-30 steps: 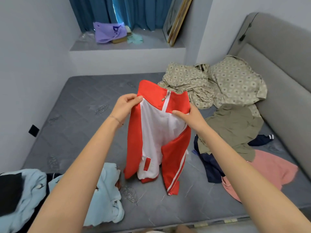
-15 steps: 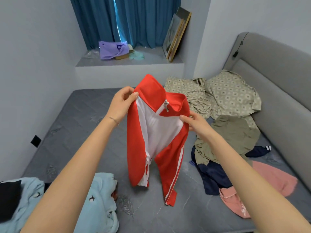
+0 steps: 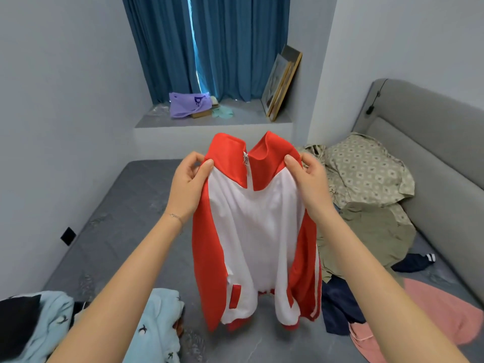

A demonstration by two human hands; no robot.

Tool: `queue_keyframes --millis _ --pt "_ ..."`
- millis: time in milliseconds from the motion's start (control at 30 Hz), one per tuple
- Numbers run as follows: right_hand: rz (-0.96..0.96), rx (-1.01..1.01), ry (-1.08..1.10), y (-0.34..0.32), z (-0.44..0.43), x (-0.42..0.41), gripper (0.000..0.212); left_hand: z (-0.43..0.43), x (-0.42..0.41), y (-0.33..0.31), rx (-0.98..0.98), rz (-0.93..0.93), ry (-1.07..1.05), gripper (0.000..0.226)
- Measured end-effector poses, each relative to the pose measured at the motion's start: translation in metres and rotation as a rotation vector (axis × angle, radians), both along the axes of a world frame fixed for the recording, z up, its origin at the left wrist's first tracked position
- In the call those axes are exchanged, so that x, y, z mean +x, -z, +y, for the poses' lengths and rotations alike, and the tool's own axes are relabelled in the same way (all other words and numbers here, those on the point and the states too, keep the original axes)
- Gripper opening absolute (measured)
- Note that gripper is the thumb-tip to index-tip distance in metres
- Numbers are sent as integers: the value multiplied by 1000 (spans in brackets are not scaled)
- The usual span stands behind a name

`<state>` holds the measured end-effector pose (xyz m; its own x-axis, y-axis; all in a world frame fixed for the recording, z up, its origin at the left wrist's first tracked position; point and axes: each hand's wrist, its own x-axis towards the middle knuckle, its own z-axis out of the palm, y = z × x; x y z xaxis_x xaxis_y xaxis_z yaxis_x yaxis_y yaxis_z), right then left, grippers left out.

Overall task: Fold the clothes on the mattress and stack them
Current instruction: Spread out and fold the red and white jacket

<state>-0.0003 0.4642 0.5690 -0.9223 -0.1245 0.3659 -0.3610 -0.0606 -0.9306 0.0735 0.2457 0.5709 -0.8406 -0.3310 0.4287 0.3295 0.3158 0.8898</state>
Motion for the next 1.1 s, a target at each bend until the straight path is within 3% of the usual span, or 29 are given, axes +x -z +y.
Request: queue_keyframes --millis 267,400,600,733,867,1100 --pt "17 -82 -174 -65 30 11 18 16 4 -43 180 100 154 24" --pt "-47 -4 -155 -54 36 -30 13 -6 -36 -27 142 -1 167 23" --pt "-261 471 -53 112 7 -103 27 -33 -117 145 -155 -473 116 26" --pt "-368 607 62 244 -5 -118 39 -45 -139 270 -204 -654 98 28" --pt "-429 685 142 347 -18 -145 38 -55 -173 372 -224 -667 50 24" --pt "-353 729 223 488 -47 -213 34 -87 -240 506 -249 -581 -86 23"
